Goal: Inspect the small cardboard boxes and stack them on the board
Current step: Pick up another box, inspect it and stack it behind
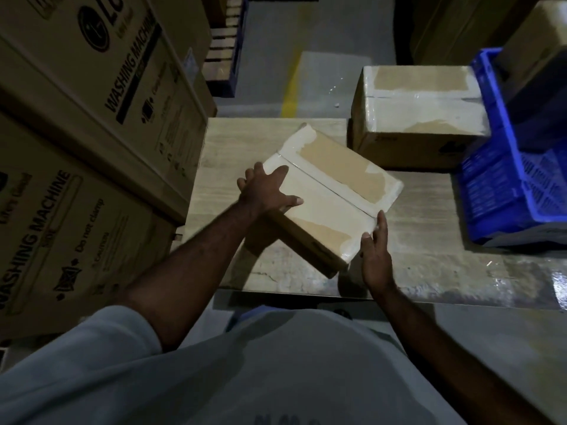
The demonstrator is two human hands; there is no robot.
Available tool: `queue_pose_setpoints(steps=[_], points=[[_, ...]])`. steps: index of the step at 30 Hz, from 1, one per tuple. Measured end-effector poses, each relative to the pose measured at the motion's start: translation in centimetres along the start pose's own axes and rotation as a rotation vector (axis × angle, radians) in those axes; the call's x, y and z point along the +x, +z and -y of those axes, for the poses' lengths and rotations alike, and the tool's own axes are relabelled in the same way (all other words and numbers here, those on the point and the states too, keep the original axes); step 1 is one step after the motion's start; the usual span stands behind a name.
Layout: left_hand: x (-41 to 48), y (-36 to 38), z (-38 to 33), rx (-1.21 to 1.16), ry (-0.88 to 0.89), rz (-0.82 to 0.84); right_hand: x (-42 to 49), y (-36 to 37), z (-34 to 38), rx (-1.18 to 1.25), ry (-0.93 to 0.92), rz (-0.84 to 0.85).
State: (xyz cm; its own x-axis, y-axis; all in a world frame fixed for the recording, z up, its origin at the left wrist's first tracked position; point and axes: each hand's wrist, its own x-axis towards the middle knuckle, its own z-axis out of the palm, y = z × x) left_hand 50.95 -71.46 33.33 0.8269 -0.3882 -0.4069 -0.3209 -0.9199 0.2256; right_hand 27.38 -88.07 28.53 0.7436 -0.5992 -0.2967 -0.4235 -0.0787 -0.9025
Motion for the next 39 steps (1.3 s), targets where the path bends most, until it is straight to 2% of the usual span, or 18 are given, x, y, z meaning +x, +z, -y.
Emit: queue_pose_setpoints(steps=[4, 6, 9, 13, 18, 27, 30, 33, 39], points=[[-1.0, 0.1, 0.5, -0.146, -0.032, -0.108, 0.1, 0.0, -0.4, 0.163, 0.171, -0.075], [-1.6, 1.0, 1.2, -0.27, -0.082, -0.17, 0.0, -0.5, -1.2, 0.091, 0.163, -0.09], [-3.0, 3.1, 2.0, -0.468, -0.139, -0.153, -0.4, -1.3, -1.8, 0.011, 0.122, -0.081], [-5.2, 3.7, 1.8, -0.608, -0.091, -0.125, 0.1, -2.4, -1.0, 0.072, 0.116, -0.042], [-6.8, 1.7, 0.0, -0.612, -0.132, -0.254, 1.9, -5.3, 4.8, 0.082, -0.018, 0.034], [-8.7, -8.0, -8.3, -0.609, -0.252, -0.761, 7.4, -11.7, 14.4, 0.135, -0.325, 0.195], [-7.4, -10.4, -12.7, -0.584, -0.199, -0.855, 10.9, -15.2, 16.8, 0.142, -0.414, 0.196], [-3.7, -11.3, -16.6, -0.595, -0.071, -0.834, 15.5, -19.2, 18.1, 0.113, -0.497, 0.137], [4.1, -13.1, -24.2, -0.606, 0.211, -0.585, 23.3, -26.2, 18.7, 0.106, -0.493, 0.063]])
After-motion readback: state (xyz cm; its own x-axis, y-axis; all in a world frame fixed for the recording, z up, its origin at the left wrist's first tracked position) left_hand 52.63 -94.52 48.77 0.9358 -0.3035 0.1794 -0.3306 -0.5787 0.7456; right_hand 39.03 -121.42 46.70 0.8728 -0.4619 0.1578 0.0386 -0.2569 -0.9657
